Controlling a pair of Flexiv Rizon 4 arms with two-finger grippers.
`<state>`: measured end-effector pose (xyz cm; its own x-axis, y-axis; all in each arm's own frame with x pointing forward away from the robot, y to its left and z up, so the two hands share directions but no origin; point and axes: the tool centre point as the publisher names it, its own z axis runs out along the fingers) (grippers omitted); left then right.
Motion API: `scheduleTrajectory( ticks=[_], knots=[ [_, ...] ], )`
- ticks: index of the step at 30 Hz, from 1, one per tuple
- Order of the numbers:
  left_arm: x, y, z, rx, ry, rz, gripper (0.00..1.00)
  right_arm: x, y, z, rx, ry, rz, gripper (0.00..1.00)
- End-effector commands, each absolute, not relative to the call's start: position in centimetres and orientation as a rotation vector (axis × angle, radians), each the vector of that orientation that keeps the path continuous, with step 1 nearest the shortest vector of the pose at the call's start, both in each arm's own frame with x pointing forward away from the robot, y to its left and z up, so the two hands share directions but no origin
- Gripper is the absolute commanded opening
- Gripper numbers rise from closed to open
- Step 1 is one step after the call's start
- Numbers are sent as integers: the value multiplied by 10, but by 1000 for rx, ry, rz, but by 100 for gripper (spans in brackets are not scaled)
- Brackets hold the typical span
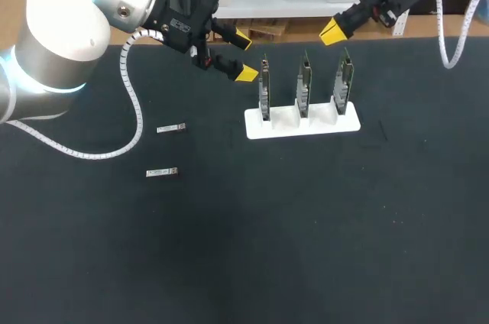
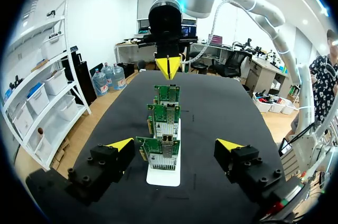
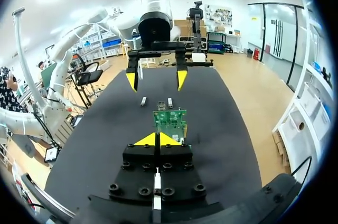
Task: Pick up the optical module with the left hand, and insert it into the network port with the right hand.
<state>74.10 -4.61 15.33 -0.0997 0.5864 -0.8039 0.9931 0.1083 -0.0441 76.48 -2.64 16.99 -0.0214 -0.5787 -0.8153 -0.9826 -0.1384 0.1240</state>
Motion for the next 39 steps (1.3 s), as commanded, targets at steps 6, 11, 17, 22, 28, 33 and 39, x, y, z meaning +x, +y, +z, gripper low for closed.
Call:
scheduleTrajectory(
  ticks=[6,11,17,22,28,33,39],
  knots=[
    [741,-47,154,1546,1769,-824,100,754,-27,167,-1724,1642,1004,0],
    [741,-47,154,1546,1769,-824,100,754,-28,166,-1706,1657,945,100],
    [741,-47,154,1546,1769,-824,100,754,-28,166,-1706,1657,945,100],
    [741,-47,154,1546,1769,-824,100,754,-28,166,-1706,1657,945,100],
    [741,-47,154,1546,1769,-824,100,754,-28,166,-1706,1657,945,100],
    [741,-47,154,1546,1769,-824,100,754,-28,166,-1706,1657,945,100],
    [730,-40,162,1569,1874,-656,100,754,-28,166,-1706,1657,945,100]
  ],
)
